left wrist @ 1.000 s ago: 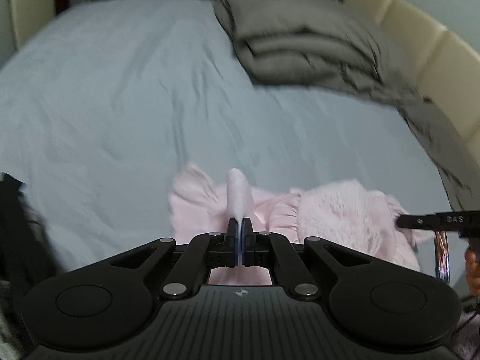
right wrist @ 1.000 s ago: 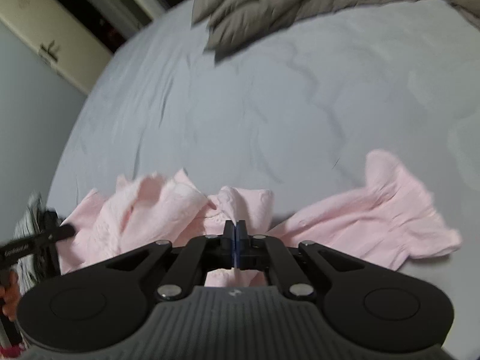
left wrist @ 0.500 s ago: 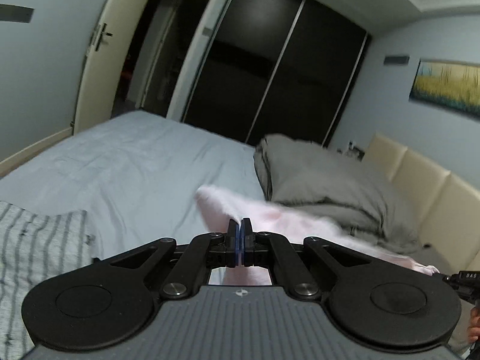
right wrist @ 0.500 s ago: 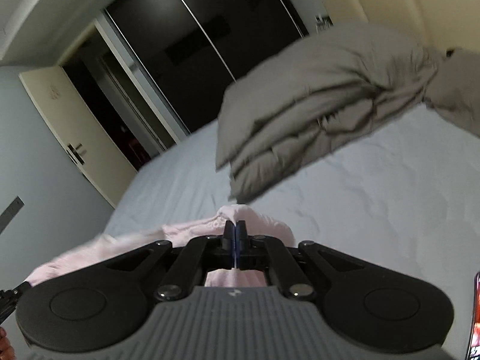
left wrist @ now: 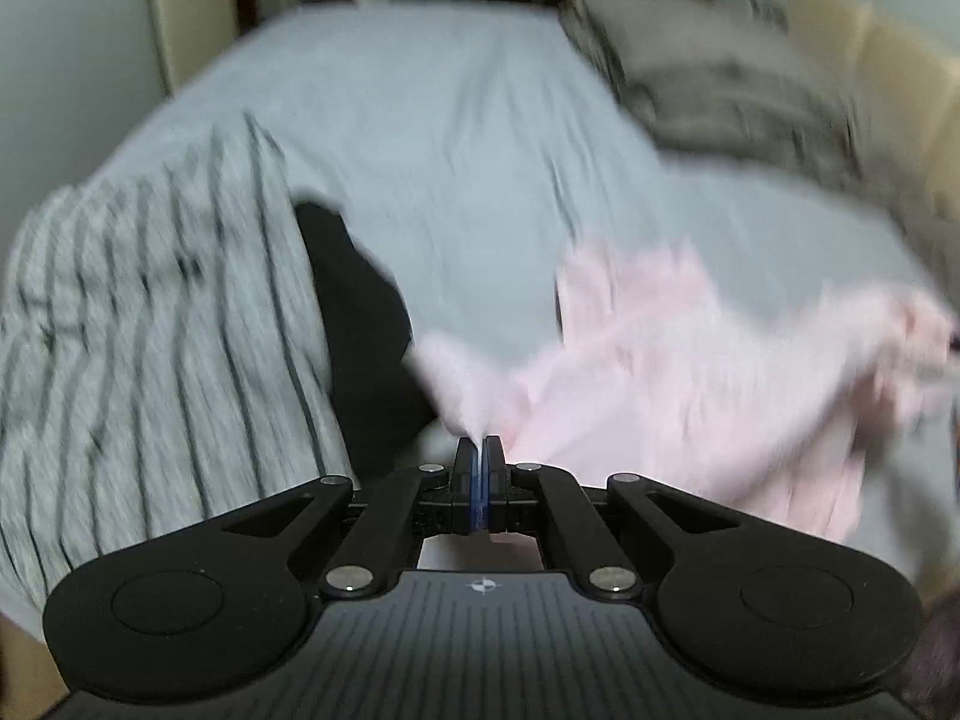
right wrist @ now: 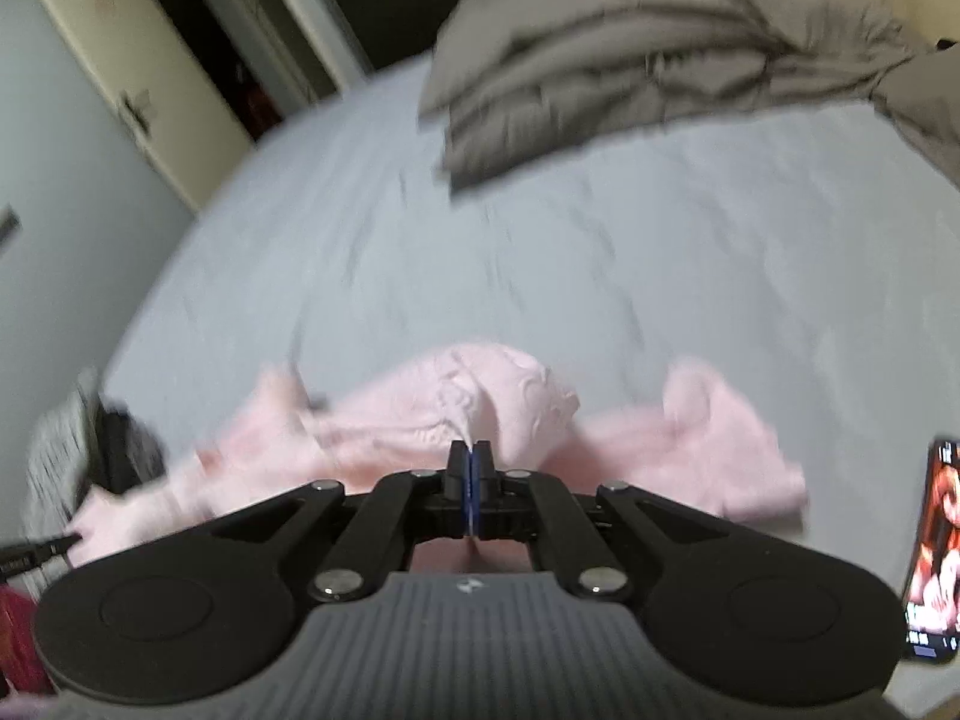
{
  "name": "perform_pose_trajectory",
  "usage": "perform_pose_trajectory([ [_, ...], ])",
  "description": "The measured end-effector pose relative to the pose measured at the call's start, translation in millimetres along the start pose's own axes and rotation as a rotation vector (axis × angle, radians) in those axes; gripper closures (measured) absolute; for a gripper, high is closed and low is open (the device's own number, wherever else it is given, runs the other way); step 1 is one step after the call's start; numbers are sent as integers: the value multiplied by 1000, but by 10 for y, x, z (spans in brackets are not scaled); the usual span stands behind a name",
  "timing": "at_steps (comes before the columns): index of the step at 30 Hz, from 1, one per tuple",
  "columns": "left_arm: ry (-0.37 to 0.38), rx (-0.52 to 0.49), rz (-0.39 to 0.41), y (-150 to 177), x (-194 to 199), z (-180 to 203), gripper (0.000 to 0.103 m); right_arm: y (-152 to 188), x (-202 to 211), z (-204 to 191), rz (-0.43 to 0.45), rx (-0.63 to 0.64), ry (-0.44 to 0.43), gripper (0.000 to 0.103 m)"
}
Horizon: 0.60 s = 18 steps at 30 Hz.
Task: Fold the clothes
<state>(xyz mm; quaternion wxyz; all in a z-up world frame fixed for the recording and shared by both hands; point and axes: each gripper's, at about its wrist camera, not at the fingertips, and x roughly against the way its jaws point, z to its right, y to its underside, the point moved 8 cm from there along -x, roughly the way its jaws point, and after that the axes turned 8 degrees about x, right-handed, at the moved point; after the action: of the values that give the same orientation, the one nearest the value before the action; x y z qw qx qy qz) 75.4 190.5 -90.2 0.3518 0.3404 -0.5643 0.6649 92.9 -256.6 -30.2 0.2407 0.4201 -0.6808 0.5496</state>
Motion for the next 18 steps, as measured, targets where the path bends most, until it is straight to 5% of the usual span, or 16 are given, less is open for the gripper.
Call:
perform_pose_trajectory([
  [11,2,-216,-213,776,-301,266,103,1076,-490,185,-290,59,8,102],
  [18,2,-280,-270,973,-365,279,103,1249,-590,275,-346,81,5,97],
])
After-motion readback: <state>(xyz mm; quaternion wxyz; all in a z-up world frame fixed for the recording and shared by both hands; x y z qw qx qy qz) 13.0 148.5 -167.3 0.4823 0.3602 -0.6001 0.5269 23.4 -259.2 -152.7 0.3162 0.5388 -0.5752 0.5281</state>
